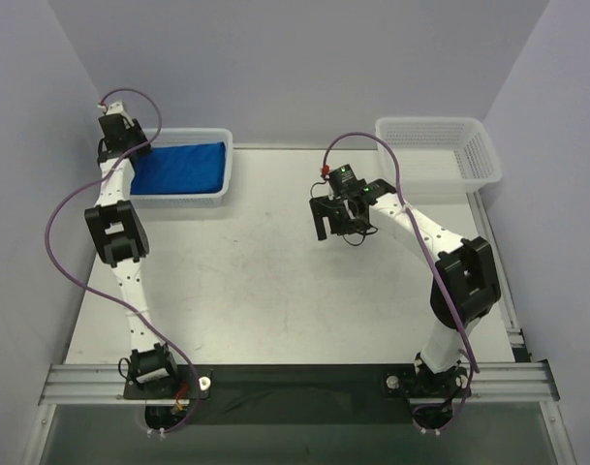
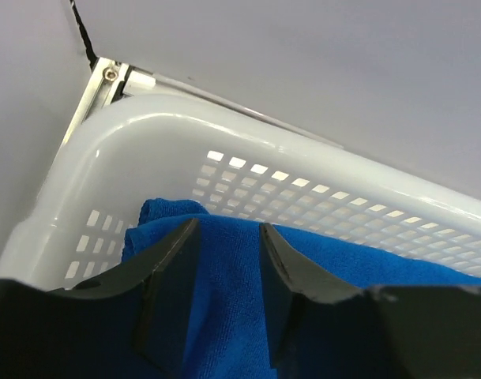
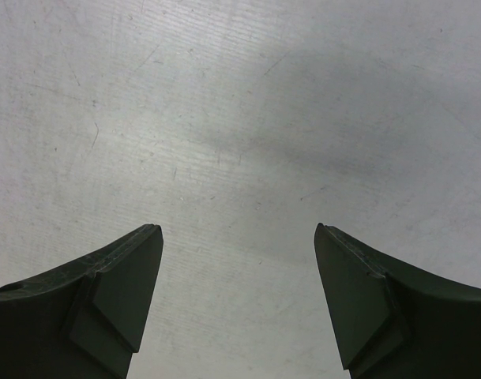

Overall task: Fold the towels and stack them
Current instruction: Neatly place the folded towel into the bin

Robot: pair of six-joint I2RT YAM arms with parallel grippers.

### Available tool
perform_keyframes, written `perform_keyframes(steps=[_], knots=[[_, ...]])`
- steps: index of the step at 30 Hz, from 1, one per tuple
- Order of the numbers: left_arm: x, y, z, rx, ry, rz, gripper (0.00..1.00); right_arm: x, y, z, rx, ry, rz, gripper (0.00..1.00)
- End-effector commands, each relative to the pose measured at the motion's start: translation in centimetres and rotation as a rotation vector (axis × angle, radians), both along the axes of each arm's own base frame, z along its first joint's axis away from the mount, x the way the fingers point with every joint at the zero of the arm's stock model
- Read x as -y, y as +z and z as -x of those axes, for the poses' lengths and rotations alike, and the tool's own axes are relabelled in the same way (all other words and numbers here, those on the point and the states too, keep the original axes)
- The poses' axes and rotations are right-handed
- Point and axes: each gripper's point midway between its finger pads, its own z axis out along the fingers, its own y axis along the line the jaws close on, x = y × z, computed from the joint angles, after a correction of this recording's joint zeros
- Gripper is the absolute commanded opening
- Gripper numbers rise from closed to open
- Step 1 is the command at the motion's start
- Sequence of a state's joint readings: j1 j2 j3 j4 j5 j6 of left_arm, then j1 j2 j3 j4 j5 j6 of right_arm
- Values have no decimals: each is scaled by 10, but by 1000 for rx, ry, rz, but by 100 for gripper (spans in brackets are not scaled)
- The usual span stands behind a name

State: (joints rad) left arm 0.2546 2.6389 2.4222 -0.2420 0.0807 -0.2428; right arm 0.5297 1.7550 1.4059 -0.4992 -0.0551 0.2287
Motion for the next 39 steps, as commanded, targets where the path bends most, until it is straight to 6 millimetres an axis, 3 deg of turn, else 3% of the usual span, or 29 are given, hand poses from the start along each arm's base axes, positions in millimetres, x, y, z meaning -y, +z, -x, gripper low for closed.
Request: perform_keyframes(steps=[1, 3, 5, 6, 7, 9, 10, 11, 13, 14, 21, 26, 33, 37, 39], knots=[[-3, 111, -7, 219, -27, -43, 47, 13, 10, 11, 9, -21, 29, 79], [0, 125, 0, 222, -21, -30, 49, 14, 11, 14, 14, -21, 29, 79], [1, 125, 7, 204, -14, -27, 49, 16, 12, 19, 16, -19, 26, 79], [2, 139, 13, 213, -11, -29, 49, 16, 12, 21, 16, -15, 23, 79], [3, 122, 19, 172, -12, -18, 49, 16, 13, 22, 19, -15, 22, 79], [8, 129, 30, 163, -21, -16, 49, 18, 14, 24, 23, -12, 21, 79], [11, 125, 34, 150, -26, -19, 47, 19, 15, 25, 29, -12, 21, 79], [14, 97, 43, 89, -29, -6, 42, 20, 16, 25, 33, -11, 20, 79], [16, 96, 52, 81, -33, -9, 40, 20, 16, 26, 35, -6, 18, 79], [18, 75, 59, 34, -32, -1, 39, 19, 16, 26, 36, -5, 16, 79], [3, 30, 76, -80, 9, -40, 32, 20, 15, 25, 36, 2, 21, 79], [-13, 13, 80, -133, 71, -85, 31, 19, 15, 23, 37, 11, 26, 79], [-38, 21, 93, -153, 181, -90, 31, 26, 16, 26, 47, 4, 40, 79], [-41, 21, 102, -181, 188, -101, 34, 36, 23, 30, 82, -15, 58, 79], [-41, 32, 106, -164, 201, -107, 36, 40, 23, 34, 88, -16, 63, 79]])
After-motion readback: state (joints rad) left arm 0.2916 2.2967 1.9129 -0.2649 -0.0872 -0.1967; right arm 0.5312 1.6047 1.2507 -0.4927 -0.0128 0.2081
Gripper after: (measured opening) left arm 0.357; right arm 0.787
